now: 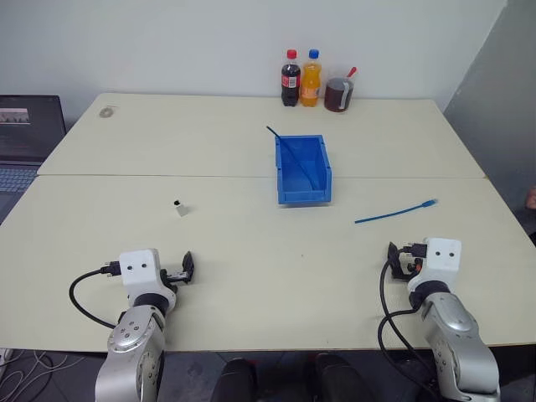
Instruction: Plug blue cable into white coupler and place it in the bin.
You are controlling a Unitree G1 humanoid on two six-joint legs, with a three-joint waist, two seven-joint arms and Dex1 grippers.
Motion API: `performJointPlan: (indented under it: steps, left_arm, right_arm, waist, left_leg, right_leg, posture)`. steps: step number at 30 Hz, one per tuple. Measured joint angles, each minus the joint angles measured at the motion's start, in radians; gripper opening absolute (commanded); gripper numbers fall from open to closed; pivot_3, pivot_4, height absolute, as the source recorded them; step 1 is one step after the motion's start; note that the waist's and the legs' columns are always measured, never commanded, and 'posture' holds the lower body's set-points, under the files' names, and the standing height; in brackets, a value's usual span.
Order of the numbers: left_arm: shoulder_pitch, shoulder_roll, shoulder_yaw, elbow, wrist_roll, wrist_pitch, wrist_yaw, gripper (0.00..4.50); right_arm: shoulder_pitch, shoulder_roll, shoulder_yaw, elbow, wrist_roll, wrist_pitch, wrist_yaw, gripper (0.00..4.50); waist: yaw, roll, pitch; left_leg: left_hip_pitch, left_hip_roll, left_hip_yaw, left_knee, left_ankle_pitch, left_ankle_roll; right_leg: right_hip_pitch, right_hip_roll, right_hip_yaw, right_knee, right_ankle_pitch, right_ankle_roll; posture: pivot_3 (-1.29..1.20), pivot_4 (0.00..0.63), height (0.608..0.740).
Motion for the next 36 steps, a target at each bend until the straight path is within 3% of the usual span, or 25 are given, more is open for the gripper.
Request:
performJointPlan:
  steps: [13,15,17,21,25,30,36]
  left_arm:
    - [0.001,-0.001,0.001,0.000,-0.022,-0.002,-0.005,4.50]
    - [-0.004,0.012,-0.001,0.001,-0.045,-0.002,-0.044,4.50]
    - [-0.045,0.083,-0.026,0.003,-0.095,0.013,-0.154,4.50]
    - [-0.263,0.289,-0.136,-0.008,-0.215,0.079,-0.441,4.50]
    - [-0.520,0.426,-0.257,0.023,-0.317,0.135,-0.728,4.50]
    - [-0.823,0.467,-0.378,0.267,-0.293,0.070,-0.984,4.50]
    - [-0.959,0.415,-0.455,0.498,-0.211,-0.074,-1.125,4.50]
  right_arm:
    - [0.002,0.000,0.003,0.000,-0.011,-0.005,-0.005,4.24]
    - [-0.003,0.003,-0.002,0.002,-0.011,0.003,-0.016,4.24]
    - [-0.049,0.020,-0.023,0.011,-0.010,0.044,-0.053,4.24]
    - [-0.254,0.044,-0.074,0.089,-0.010,0.114,-0.144,4.24]
    - [-0.426,0.039,-0.091,0.248,-0.023,0.120,-0.197,4.24]
    - [-0.599,0.050,-0.184,0.534,-0.020,0.104,-0.315,4.24]
    - [-0.782,0.041,-0.243,0.810,-0.016,-0.004,-0.430,4.24]
  waist:
    - [0.000,0.000,0.000]
    - [0.000,0.000,0.000]
    - [0.000,-0.001,0.003]
    - [0.001,0.001,0.006]
    - [-0.001,0.001,0.006]
    - [-0.001,0.001,0.006]
    - [-0.009,0.001,0.006]
  left_leg:
    - [0.000,0.000,0.000,0.000,0.000,0.000]
    - [0.000,0.000,0.000,0.000,0.000,0.000]
    - [0.000,-0.001,0.000,0.001,0.000,0.000]
    - [0.000,-0.002,-0.001,0.002,0.001,0.000]
    - [-0.002,-0.003,0.002,0.001,0.001,0.000]
    - [-0.015,-0.003,0.006,0.001,0.001,-0.001]
    - [-0.017,-0.001,0.008,0.001,0.001,0.000]
  right_leg:
    - [0.000,0.000,0.000,0.000,0.000,0.000]
    - [0.000,0.000,0.000,0.000,0.000,0.000]
    - [0.000,0.001,-0.001,0.002,0.000,0.000]
    - [0.000,0.004,-0.001,0.004,0.000,0.000]
    - [-0.002,0.004,-0.001,0.001,0.002,0.002]
    - [-0.017,0.004,0.000,0.004,0.004,-0.001]
    - [-0.019,0.004,0.001,0.004,0.004,-0.002]
  posture:
    - [0.00,0.150,0.740]
    - [0.00,0.150,0.740]
    - [0.00,0.150,0.740]
    - [0.00,0.150,0.740]
    - [0.00,0.150,0.740]
    - [0.00,0.150,0.740]
    - [0.00,0.150,0.740]
